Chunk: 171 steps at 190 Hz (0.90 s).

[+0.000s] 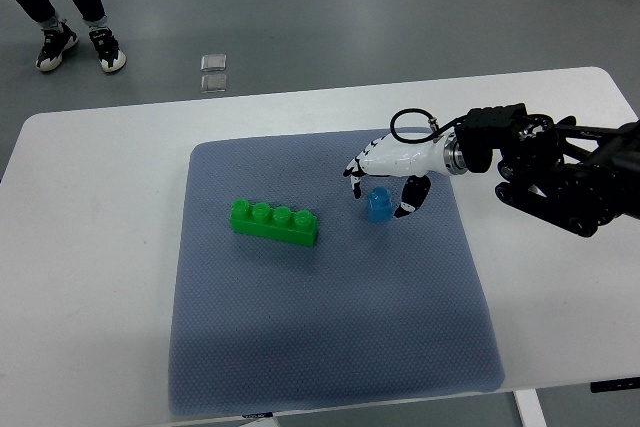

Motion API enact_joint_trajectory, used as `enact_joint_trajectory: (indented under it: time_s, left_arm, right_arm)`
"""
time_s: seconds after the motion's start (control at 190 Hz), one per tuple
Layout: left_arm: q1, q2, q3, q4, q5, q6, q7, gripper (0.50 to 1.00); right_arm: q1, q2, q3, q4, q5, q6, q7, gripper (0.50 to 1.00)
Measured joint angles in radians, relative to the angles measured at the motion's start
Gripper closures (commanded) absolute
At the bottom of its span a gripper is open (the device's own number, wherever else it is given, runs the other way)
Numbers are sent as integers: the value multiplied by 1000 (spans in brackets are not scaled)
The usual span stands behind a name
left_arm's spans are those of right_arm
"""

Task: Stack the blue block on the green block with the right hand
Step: 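Lower the right hand and close fingers around the blue block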

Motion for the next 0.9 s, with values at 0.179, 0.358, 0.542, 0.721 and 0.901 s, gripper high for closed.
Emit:
enact_joint_trajectory:
  time_s: [0.179, 0.358, 0.542, 0.721, 0.901]
  left_arm:
    - [0, 0, 0, 0, 0, 0, 0, 500]
    - [0, 0, 0, 0, 0, 0, 0, 500]
    - [0, 0, 0, 0, 0, 0, 0, 500]
    - [0, 0, 0, 0, 0, 0, 0, 500]
    - [0, 0, 0, 0, 0, 0, 0, 500]
  right_arm:
    - [0, 1, 0, 0, 0, 0, 0, 599]
    - [0, 2, 0, 0, 1, 0, 1, 599]
    - [1, 8, 1, 1, 2, 1, 2, 599]
    - [1, 10, 4, 0, 2, 1, 0, 609]
    - [0, 12, 5, -1, 2, 1, 0, 668]
